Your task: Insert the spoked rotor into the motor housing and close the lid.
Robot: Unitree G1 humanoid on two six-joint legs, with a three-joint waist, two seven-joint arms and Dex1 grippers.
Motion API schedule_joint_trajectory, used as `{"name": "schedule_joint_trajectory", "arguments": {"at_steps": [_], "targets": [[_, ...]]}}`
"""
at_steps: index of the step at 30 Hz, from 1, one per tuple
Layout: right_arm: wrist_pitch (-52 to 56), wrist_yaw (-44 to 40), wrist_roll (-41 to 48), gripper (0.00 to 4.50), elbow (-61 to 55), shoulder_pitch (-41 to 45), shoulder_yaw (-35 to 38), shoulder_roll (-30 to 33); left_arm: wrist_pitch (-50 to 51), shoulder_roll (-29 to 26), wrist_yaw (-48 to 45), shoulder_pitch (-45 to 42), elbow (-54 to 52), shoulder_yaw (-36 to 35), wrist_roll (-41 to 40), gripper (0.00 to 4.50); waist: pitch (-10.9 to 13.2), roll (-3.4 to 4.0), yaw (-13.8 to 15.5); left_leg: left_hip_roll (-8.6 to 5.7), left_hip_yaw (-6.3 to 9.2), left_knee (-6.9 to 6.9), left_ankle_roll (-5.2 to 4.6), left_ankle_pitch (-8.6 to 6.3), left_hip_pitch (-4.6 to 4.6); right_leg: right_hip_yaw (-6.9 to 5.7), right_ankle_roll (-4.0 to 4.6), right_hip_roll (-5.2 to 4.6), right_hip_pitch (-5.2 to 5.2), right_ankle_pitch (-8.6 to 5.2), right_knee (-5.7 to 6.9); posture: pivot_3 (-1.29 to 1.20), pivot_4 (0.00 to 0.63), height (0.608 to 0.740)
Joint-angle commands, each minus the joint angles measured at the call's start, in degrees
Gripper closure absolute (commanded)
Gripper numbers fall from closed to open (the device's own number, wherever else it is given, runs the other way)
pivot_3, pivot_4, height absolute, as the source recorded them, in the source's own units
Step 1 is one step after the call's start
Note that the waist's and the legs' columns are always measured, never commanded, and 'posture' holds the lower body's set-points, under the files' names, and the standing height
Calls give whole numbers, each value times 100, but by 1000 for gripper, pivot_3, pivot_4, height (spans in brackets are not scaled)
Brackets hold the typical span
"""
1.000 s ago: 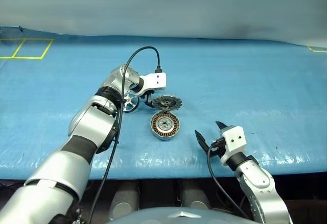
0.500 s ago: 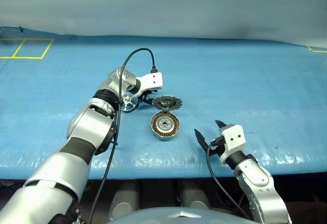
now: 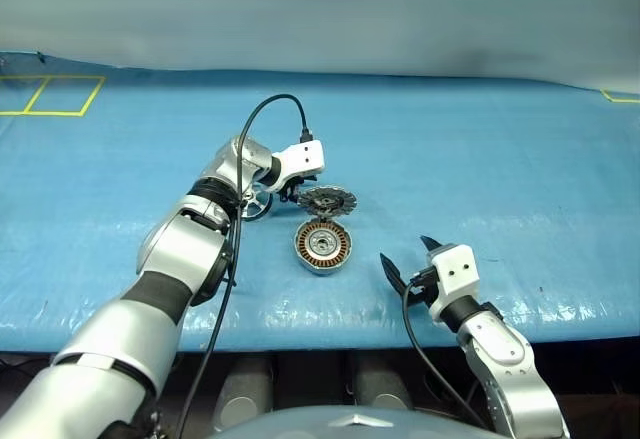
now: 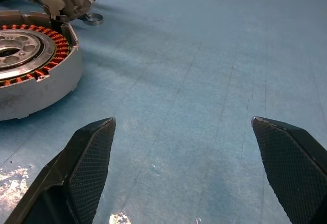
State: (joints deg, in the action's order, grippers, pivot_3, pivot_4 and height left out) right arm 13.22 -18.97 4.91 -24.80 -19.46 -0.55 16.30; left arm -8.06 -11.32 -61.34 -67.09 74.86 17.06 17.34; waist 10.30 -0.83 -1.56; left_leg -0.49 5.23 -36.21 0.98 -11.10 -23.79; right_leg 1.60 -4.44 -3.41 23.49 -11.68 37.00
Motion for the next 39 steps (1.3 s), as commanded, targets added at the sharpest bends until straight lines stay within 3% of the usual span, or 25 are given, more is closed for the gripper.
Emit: {"name": "schedule_joint_trajectory", "arguments": {"at_steps": [1, 26, 29, 34, 39], "targets": [[13, 21, 10, 0, -86, -25, 31, 16, 6, 26, 16, -8, -48, -73, -38, 1597, 0, 0, 0, 0, 0, -1, 0, 0, 0, 0, 0, 0, 0, 0, 0, 0, 150, 740], [99, 27, 19, 0, -182, -13, 72, 51, 336, 56, 499, 315, 10, -161, 13, 1597, -4, 1, -1, 0, 0, -22, -2, 1, 7, 1, -7, 0, -13, 5, 6, 0, 150, 740], [115, 22, 17, 0, -184, 10, 63, 56, 336, 40, 473, 317, 2, -163, 9, 2220, -4, 1, -1, 0, 0, -25, -2, 1, 6, 1, -7, 0, -14, 5, 8, 0, 150, 740], [145, 9, 21, 0, -175, 70, 55, 68, 299, 16, 469, 302, -16, -172, 5, 3758, -4, 1, 0, 0, 0, -41, -2, 1, 5, 1, -6, 0, -16, 6, 15, 0, 150, 740], [153, 2, 20, 0, -158, 75, 40, 69, 280, 4, 486, 302, -22, -179, 6, 3764, -4, 1, 0, 0, 0, -54, -3, 0, 2, 1, -3, 0, -17, 5, 17, 0, 150, 740]]}}
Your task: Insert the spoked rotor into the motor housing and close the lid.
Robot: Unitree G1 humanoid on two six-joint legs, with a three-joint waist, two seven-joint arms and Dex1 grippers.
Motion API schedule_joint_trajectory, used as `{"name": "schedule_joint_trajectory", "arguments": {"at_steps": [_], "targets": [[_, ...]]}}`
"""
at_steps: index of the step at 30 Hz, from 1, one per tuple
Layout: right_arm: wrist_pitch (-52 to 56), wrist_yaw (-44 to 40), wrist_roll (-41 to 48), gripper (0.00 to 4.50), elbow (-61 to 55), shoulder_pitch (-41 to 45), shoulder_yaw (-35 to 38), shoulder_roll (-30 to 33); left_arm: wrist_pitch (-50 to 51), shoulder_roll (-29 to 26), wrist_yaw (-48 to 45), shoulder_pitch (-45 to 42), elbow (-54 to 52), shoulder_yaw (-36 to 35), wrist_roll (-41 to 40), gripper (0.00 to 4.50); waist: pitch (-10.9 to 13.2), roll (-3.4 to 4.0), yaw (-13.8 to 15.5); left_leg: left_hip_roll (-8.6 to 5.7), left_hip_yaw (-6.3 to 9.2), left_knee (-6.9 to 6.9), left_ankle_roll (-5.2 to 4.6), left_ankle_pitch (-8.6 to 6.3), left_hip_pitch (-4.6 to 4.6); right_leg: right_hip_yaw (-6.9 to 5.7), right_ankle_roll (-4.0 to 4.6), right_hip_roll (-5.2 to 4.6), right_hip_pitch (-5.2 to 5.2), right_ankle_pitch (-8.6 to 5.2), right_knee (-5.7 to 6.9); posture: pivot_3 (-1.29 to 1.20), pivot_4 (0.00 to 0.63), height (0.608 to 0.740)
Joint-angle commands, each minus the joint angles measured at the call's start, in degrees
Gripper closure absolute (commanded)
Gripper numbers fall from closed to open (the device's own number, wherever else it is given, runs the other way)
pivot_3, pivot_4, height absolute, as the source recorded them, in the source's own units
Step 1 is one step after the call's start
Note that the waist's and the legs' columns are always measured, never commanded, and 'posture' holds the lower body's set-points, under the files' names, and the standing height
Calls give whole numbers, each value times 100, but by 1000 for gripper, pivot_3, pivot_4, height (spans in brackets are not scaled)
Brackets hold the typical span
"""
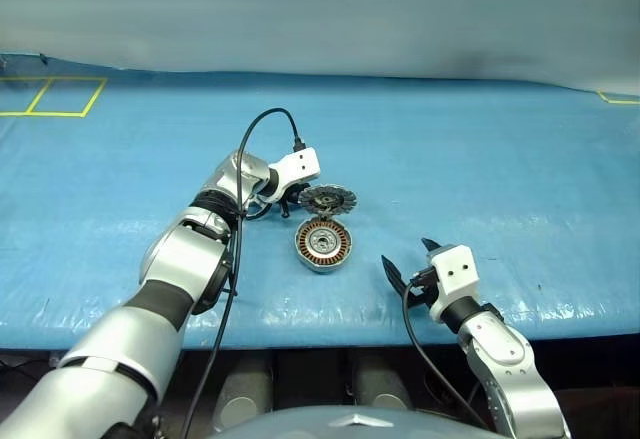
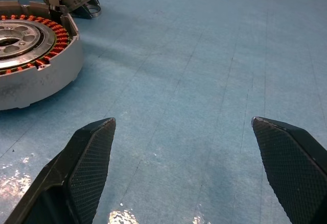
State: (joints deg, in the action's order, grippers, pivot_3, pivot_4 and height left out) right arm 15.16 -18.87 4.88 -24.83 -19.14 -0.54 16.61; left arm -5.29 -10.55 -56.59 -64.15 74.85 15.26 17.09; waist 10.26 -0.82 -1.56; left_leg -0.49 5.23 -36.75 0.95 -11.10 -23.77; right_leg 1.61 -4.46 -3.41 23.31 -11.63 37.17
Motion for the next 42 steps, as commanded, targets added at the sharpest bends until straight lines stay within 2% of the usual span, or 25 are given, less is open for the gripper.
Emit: {"name": "schedule_joint_trajectory", "arguments": {"at_steps": [1, 10, 18, 21, 25, 29, 33, 36, 42], "targets": [[-37, -8, 22, 0, -153, 42, 37, 35, -4, -75, 12, 9, -23, 3, 33, 3764, 0, 0, 0, 0, 0, -2, 0, 0, -1, 0, 0, 0, 0, 0, 0, 0, 150, 740], [-20, -30, 2, 0, -140, 97, -30, 38, -69, -245, 307, -316, -94, -342, -222, 3764, 0, 0, 1, 0, 0, -8, -1, -1, -5, 0, 1, 0, 2, 2, 2, 0, 150, 740], [57, -176, 43, 0, -18, 473, -98, 142, -135, -743, 317, -697, -240, -861, -625, 3764, 1, -1, -4, -1, 0, -8, -4, -2, -10, 0, -5, 0, 5, 5, -1, 0, 150, 740], [67, -255, 52, 0, 67, 603, -140, 187, -195, -933, 141, -723, -381, -1049, -830, 3764, 1, -1, -13, -1, 0, -6, -4, -2, -9, 0, -6, 0, 6, 5, 0, 0, 150, 740], [82, -393, 52, 0, 168, 796, -223, 245, -349, -1322, -531, -488, -875, -1131, -1057, 3764, 1, 0, -28, -1, 0, -5, -4, -2, -12, 0, -6, 0, 10, 6, 0, 0, 150, 740], [101, -489, 57, 0, 213, 945, -273, 279, -155, -1761, -1248, 123, -1979, -1123, -1350, 3764, -1, 2, -63, 1, -4, 3, -4, -2, -4, 6, -2, 0, 8, 6, 0, 0, 150, 740], [107, -620, 81, 0, 275, 1098, -352, 322, 550, -2389, -1840, 1253, -3956, -1075, -1667, 3764, -1, 4, -96, 4, -9, 17, -4, -2, 2, 15, 3, 1, 11, 5, 1, 0, 150, 740], [-7, -752, 148, 0, 329, 1152, -376, 346, 1274, -2759, -1981, 2109, -5340, -1128, -1929, 3764, -1, 4, -82, 7, -12, 25, -3, -2, 2, 21, 7, 3, 18, 5, 1, 0, 150, 740], [-165, -1093, 411, 0, 237, 1019, -252, 459, 2426, -3041, -1738, 3436, -7389, -1231, -2456, 3764, -2, 4, -12, 5, -15, 18, -4, -2, 6, 25, 36, 0, 9, -13, -2, 0, 150, 740]]}}
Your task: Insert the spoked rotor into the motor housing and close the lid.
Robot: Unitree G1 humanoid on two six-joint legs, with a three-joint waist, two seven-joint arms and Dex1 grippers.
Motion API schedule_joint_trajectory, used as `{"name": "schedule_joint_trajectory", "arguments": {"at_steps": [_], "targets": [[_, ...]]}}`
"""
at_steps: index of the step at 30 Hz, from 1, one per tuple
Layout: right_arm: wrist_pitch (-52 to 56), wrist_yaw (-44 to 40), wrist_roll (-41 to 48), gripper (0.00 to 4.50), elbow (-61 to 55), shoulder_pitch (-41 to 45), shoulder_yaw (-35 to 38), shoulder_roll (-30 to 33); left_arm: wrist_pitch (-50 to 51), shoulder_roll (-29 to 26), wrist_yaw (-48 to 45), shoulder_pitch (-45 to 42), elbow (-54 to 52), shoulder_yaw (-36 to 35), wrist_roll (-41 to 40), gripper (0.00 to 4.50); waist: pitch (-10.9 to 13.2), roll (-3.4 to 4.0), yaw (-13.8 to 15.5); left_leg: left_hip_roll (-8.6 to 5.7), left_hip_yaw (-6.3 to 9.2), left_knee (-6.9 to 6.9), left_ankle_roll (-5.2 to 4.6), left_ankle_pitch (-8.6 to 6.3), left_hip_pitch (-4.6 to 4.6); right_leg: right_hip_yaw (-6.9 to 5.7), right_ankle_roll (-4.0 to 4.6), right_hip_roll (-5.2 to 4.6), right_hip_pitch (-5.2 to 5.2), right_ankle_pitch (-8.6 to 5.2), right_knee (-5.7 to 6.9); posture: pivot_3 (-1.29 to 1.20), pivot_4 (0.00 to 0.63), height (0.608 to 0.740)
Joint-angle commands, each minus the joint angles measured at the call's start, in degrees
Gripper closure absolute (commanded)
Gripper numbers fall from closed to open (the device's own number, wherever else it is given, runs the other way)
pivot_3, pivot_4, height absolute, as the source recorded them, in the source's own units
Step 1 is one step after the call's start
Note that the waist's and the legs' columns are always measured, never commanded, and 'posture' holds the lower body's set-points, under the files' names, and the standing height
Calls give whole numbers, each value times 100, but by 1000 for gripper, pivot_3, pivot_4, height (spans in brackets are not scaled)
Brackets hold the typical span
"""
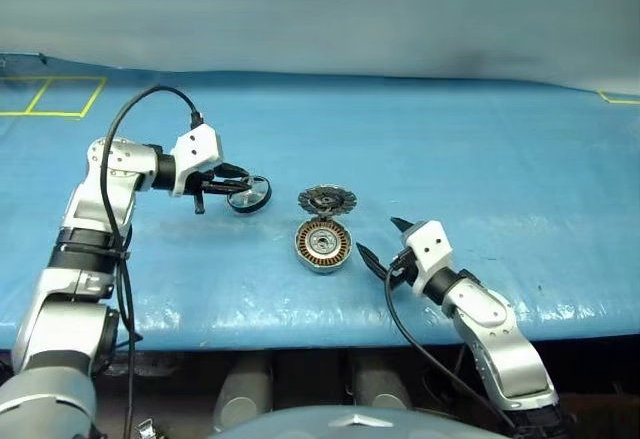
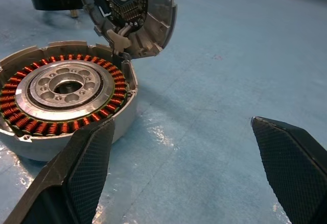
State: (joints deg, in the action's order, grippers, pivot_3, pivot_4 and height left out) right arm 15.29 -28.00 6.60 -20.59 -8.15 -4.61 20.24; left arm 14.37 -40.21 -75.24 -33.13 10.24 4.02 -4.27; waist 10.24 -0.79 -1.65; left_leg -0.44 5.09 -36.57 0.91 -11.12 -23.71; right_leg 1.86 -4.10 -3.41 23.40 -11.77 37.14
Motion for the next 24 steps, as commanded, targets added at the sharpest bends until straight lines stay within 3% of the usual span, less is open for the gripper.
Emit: {"name": "schedule_joint_trajectory", "arguments": {"at_steps": [1, 11, 24], "targets": [[-217, -229, 281, 0, -198, -133, 197, 128, 618, -88, 196, 503, -1226, -97, -396, 3764, 0, -1, 7, 0, -3, 1, 0, 0, 2, 4, 0, -1, -2, 0, -1, 0, 150, 740], [-951, -617, 566, 0, -263, -702, 359, 267, 1350, 181, 812, 939, -2463, 596, -555, 3764, 0, -1, 23, 4, -10, -4, -1, 0, 8, 6, 1, 2, -2, -1, 1, 0, 150, 740], [-1477, -700, 586, 0, -28, -931, 91, 82, 1287, 429, 807, 578, -2594, 1463, -541, 3764, 0, -1, 30, 3, -15, -4, -1, 0, 5, 11, 1, 1, 1, -1, -3, 0, 150, 740]]}}
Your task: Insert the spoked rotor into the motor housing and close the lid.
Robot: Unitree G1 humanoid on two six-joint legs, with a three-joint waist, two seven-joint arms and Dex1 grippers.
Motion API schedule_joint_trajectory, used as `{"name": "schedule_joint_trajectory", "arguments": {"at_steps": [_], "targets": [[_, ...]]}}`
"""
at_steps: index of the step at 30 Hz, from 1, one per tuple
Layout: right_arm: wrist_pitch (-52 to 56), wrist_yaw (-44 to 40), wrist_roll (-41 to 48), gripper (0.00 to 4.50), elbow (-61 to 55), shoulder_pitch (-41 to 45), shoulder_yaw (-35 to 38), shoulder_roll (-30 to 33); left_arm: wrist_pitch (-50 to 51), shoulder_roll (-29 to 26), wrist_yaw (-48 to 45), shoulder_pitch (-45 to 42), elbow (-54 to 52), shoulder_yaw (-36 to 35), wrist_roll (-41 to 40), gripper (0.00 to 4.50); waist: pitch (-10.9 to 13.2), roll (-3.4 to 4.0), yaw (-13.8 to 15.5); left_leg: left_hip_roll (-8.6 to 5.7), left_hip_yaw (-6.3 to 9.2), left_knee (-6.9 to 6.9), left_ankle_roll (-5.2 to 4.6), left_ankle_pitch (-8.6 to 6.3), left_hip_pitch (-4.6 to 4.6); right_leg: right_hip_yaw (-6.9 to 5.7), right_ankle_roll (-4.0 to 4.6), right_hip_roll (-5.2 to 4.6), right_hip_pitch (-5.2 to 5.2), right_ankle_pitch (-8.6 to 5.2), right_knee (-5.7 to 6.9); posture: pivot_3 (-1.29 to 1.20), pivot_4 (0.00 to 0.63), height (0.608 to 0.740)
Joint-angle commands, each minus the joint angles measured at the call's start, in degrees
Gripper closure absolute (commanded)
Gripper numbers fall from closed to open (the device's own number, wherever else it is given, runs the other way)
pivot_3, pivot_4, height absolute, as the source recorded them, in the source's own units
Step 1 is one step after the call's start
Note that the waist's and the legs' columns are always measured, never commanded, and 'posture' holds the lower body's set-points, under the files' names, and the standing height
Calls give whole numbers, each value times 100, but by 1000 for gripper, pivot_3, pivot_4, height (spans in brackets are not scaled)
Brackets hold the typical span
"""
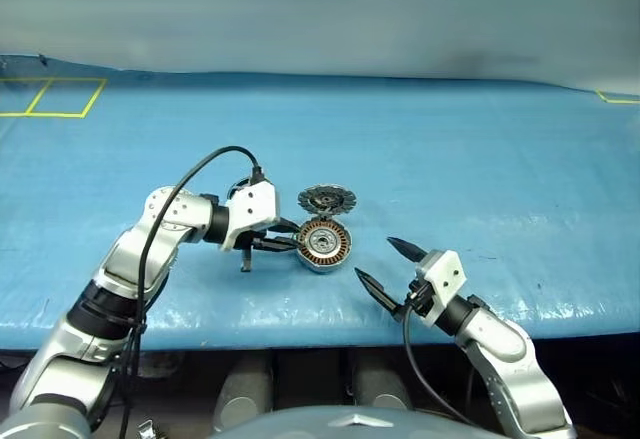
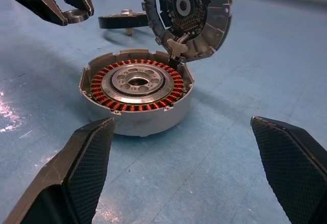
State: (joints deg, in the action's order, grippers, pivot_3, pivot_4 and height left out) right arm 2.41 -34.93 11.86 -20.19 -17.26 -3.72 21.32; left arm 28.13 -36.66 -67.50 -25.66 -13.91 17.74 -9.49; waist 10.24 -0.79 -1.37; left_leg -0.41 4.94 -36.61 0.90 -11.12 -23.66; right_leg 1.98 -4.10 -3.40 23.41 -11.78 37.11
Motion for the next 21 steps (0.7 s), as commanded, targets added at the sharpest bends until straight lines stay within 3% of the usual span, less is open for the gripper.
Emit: {"name": "schedule_joint_trajectory", "arguments": {"at_steps": [1, 8, 21], "targets": [[-229, -20, 62, 0, -71, -46, -19, -35, -86, 123, 44, -208, -153, 143, -17, 3764, 0, 0, 4, 0, 0, 1, 0, 0, 0, 0, 0, 0, 0, 0, 0, 0, 150, 740], [-370, -47, 90, 0, -68, -145, -64, -60, -93, 535, 339, -518, 294, 574, 288, 3764, 0, 0, 12, -1, 0, 5, 0, 0, -1, 0, 0, 0, 0, 0, -4, 0, 150, 740], [-364, 74, 49, 0, -22, -121, -103, -137, -432, 620, 300, -897, 946, 940, 744, 3764, 0, 0, 9, -1, 0, 13, -1, 0, -3, 0, 0, 1, 4, 0, -9, 0, 150, 740]]}}
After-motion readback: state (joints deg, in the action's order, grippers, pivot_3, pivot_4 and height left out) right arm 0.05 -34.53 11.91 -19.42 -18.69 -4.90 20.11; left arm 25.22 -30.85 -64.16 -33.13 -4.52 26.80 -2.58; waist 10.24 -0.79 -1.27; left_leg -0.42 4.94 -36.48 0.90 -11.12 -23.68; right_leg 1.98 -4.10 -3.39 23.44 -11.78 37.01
